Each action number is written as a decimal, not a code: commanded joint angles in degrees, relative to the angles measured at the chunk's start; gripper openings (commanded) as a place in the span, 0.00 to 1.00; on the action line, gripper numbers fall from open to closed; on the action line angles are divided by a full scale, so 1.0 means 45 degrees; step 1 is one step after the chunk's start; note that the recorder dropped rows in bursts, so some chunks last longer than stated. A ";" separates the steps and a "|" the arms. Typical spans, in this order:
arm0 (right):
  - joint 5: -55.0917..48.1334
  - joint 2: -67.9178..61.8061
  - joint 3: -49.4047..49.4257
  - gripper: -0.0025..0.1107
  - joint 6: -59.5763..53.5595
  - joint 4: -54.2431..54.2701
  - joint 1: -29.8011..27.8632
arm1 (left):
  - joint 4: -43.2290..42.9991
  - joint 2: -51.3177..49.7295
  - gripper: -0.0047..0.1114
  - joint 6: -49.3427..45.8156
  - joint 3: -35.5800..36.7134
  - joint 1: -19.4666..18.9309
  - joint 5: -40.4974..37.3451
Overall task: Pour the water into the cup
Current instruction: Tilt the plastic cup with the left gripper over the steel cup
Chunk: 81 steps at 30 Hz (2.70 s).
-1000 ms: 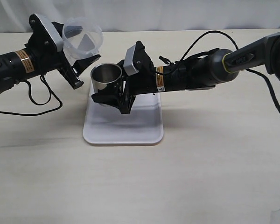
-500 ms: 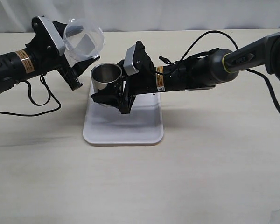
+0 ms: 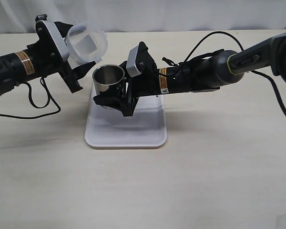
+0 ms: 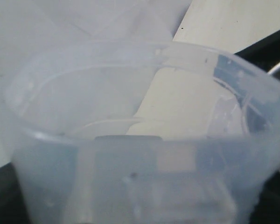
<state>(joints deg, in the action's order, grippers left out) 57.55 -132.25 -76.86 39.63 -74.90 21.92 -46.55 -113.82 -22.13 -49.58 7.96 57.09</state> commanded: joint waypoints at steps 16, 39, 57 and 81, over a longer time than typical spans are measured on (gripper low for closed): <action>0.0219 0.0041 -0.0090 0.06 0.0027 0.0165 0.0044 | 0.0048 -0.0008 0.04 -0.2243 -0.0105 0.0020 0.0439; 0.0267 0.0041 -0.0090 0.06 -0.0671 0.1077 0.0044 | 0.0048 -0.0008 0.04 -0.2773 -0.0105 0.0020 0.0439; 0.0716 -0.0663 -0.0388 0.06 -0.0663 0.0835 0.0044 | 0.0127 -0.0008 0.04 -0.3541 -0.0105 0.0020 0.0439; -0.0250 -0.0663 -0.0905 0.06 0.0060 0.0035 0.0615 | 0.0128 -0.0008 0.04 -0.4000 -0.0279 0.0020 0.0033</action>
<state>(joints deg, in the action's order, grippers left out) 56.50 -135.67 -80.65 39.70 -75.77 25.06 -46.67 -113.82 -39.73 -50.33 7.96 56.18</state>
